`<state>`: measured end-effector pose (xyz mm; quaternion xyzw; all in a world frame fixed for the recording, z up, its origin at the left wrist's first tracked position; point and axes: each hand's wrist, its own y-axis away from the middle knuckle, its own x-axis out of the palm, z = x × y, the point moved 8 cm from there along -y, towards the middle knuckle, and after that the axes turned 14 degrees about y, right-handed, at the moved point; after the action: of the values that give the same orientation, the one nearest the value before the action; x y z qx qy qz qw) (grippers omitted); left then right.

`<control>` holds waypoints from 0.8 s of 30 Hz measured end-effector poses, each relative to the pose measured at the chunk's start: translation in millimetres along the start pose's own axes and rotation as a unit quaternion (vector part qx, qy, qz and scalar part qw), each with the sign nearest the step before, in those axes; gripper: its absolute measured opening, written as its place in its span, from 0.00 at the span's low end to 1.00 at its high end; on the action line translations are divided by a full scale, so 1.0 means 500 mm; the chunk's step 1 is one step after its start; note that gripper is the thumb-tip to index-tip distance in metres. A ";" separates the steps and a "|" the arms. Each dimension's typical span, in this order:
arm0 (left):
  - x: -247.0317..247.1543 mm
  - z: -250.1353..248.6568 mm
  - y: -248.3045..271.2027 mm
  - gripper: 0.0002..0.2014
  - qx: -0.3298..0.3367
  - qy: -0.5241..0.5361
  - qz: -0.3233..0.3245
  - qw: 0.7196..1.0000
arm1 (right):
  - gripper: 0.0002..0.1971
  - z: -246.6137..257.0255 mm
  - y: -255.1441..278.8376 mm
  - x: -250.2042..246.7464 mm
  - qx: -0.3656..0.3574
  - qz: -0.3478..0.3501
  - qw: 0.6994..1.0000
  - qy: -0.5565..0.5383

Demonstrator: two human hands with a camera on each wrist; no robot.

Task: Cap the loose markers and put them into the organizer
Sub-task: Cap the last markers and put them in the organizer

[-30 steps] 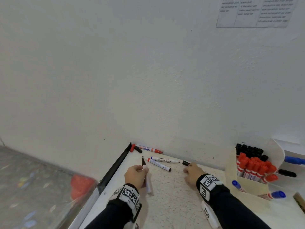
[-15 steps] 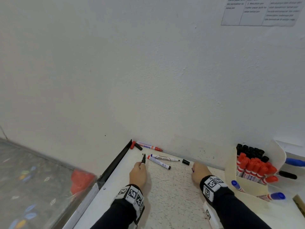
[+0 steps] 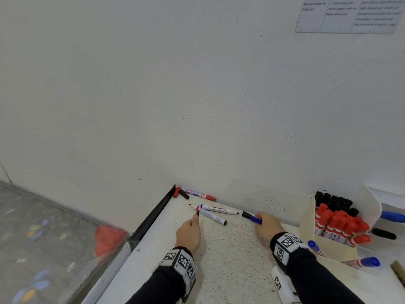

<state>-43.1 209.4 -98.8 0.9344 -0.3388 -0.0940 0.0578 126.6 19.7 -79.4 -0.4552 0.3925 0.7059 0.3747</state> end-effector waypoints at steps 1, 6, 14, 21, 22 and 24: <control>0.002 -0.001 0.002 0.22 0.000 -0.005 0.006 1.000 | 0.20 0.003 0.003 0.002 -0.006 0.002 1.000 0.002; -0.024 -0.001 -0.020 0.18 -0.020 -0.080 0.037 0.996 | 0.20 0.043 0.009 -0.019 -0.031 -0.065 0.997 0.034; -0.127 -0.054 -0.098 0.16 0.080 -0.208 -0.031 0.974 | 0.19 0.262 -0.016 0.012 -0.166 -0.021 0.986 0.019; -0.129 -0.031 -0.083 0.15 0.052 -0.147 -0.030 0.987 | 0.23 0.407 -0.031 0.087 -0.242 0.067 0.963 0.094; -0.127 -0.030 -0.082 0.15 0.057 -0.140 -0.031 0.988 | 0.24 0.419 -0.036 0.096 -0.243 0.079 0.959 0.123; -0.122 -0.026 -0.079 0.14 0.057 -0.132 -0.028 0.989 | 0.24 0.432 -0.041 0.104 -0.236 0.092 0.948 0.191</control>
<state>-61.4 279.4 -84.4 0.9248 -0.3218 -0.1982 -0.0432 53.9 230.2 -72.5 -0.6188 0.3188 0.7097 0.1082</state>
